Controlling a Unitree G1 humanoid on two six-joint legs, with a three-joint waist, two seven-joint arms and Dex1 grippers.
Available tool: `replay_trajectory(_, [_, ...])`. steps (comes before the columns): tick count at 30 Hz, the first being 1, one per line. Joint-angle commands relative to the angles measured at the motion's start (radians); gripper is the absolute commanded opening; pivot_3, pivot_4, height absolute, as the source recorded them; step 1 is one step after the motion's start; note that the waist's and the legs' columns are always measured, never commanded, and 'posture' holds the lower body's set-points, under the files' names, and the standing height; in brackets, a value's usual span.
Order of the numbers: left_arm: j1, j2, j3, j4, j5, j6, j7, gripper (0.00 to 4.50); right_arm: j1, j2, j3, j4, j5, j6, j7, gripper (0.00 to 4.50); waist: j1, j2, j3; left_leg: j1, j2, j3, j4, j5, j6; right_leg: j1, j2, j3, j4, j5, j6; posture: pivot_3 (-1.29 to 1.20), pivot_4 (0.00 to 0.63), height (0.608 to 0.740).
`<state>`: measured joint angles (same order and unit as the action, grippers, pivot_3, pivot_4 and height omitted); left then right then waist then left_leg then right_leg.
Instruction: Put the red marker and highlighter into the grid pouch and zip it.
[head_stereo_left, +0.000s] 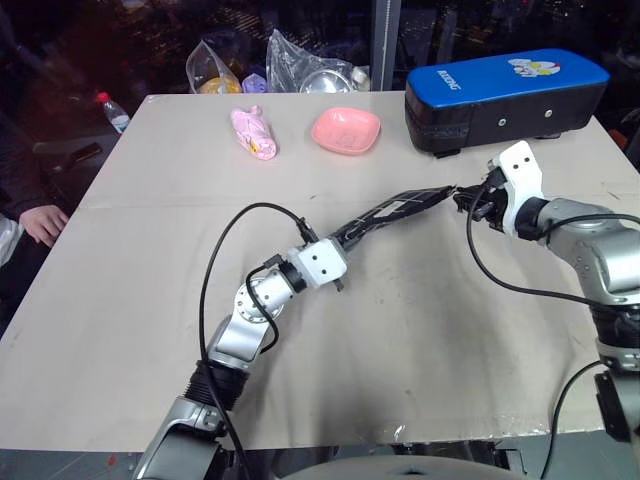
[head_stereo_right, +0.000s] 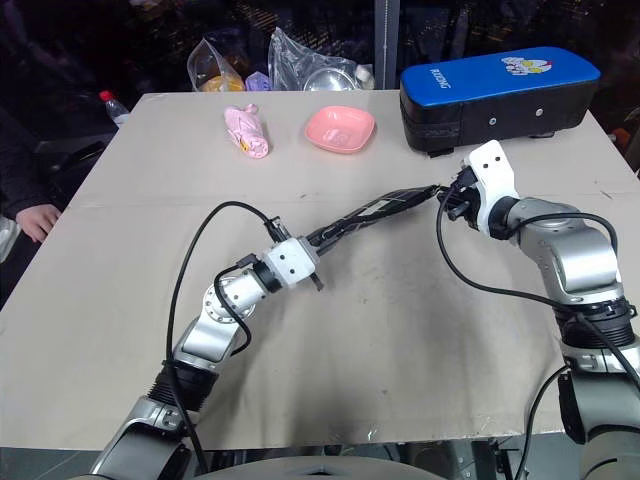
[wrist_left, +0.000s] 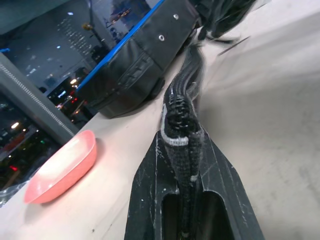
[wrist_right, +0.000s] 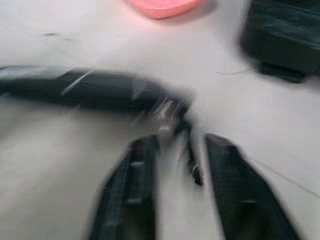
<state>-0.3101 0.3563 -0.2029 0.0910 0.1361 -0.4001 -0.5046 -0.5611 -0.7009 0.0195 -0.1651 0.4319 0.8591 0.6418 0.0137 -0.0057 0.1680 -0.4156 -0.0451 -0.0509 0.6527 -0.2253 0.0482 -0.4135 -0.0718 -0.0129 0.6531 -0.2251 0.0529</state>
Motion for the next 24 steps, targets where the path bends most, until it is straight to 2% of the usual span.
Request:
replay_trajectory(1, [0.001,0.012,0.022,-0.016,-0.021,-0.008,0.002,0.00,0.057,-0.068,-0.015,-0.073,0.026,-0.055,0.127,3.22,0.001,0.000,0.000,0.000,0.000,-0.001,0.000,0.000,0.000,0.000,0.000,0.000,-0.001,0.000,0.000,0.00,0.150,0.734])
replay_trajectory(2, [0.004,0.019,0.029,-0.014,-0.029,-0.008,-0.003,0.00,0.092,-0.088,-0.020,-0.075,0.037,-0.094,0.187,3.58,0.000,0.000,0.000,0.000,0.000,-0.001,0.000,0.000,0.000,0.000,0.000,0.000,-0.001,0.000,0.000,0.00,0.150,0.734])
replay_trajectory(3, [0.009,0.029,0.037,-0.014,-0.040,-0.006,-0.010,0.32,0.137,-0.101,-0.032,-0.075,0.044,-0.157,0.250,3.78,0.001,0.000,0.000,0.000,0.000,0.000,0.000,0.000,0.000,0.000,0.000,0.000,-0.001,0.000,0.000,0.00,0.150,0.734])
replay_trajectory(5, [0.024,0.059,0.050,-0.016,-0.066,-0.003,-0.040,0.80,0.215,-0.083,-0.067,-0.038,0.036,-0.329,0.324,3.90,0.000,-0.001,0.000,0.000,0.000,-0.001,0.000,0.000,0.000,0.001,0.000,-0.001,-0.002,0.000,0.000,0.00,0.150,0.734])
replay_trajectory(8, [0.061,0.100,0.091,-0.036,-0.144,0.084,-0.085,1.92,0.293,-0.044,-0.102,0.059,0.011,-0.519,0.370,3.90,-0.004,0.000,0.000,0.001,0.001,0.000,0.000,0.000,0.000,0.001,0.001,0.000,-0.002,0.000,0.000,0.00,0.150,0.734])
replay_trajectory(10, [0.107,0.118,0.129,-0.097,-0.275,0.239,-0.140,2.95,0.321,-0.011,-0.131,0.130,0.023,-0.603,0.398,3.90,-0.007,0.000,0.000,0.001,0.002,0.001,0.000,0.000,0.000,0.002,0.001,0.000,-0.002,0.000,0.000,0.00,0.150,0.734])
replay_trajectory(12, [0.174,0.151,0.158,-0.197,-0.424,0.390,-0.214,3.68,0.327,0.011,-0.164,0.204,0.051,-0.643,0.430,3.90,-0.010,0.000,0.001,0.002,0.002,0.002,0.000,0.000,0.000,0.001,0.001,0.001,-0.002,0.000,0.000,0.00,0.150,0.734])
replay_trajectory(13, [0.217,0.176,0.174,-0.252,-0.487,0.454,-0.246,4.19,0.331,0.013,-0.175,0.248,0.057,-0.678,0.464,3.90,-0.012,0.000,0.001,0.001,0.003,0.001,0.000,0.000,0.000,0.001,0.001,0.001,-0.002,0.000,0.000,0.00,0.150,0.734])
replay_trajectory(15, [0.281,0.211,0.203,-0.330,-0.560,0.548,-0.271,4.19,0.337,0.016,-0.190,0.312,0.060,-0.738,0.518,3.90,-0.014,0.000,0.001,0.001,0.003,0.001,0.000,0.000,0.000,0.001,0.001,0.001,-0.002,0.000,0.000,0.00,0.150,0.734])
replay_trajectory(19, [0.441,0.265,0.262,-0.432,-0.607,0.640,-0.278,4.19,0.354,0.015,-0.220,0.430,0.063,-0.822,0.595,3.90,-0.009,0.000,0.001,0.001,0.005,0.001,0.000,0.000,0.000,0.002,-0.001,0.002,-0.004,0.000,-0.001,0.00,0.150,0.734])
replay_trajectory(24, [0.553,0.261,0.289,-0.460,-0.561,0.625,-0.248,4.19,0.361,-0.014,-0.225,0.544,0.040,-0.904,0.700,3.90,-0.003,0.001,0.001,0.002,0.006,0.002,-0.001,0.000,0.000,0.003,-0.001,0.004,-0.007,-0.002,-0.005,0.00,0.150,0.734])
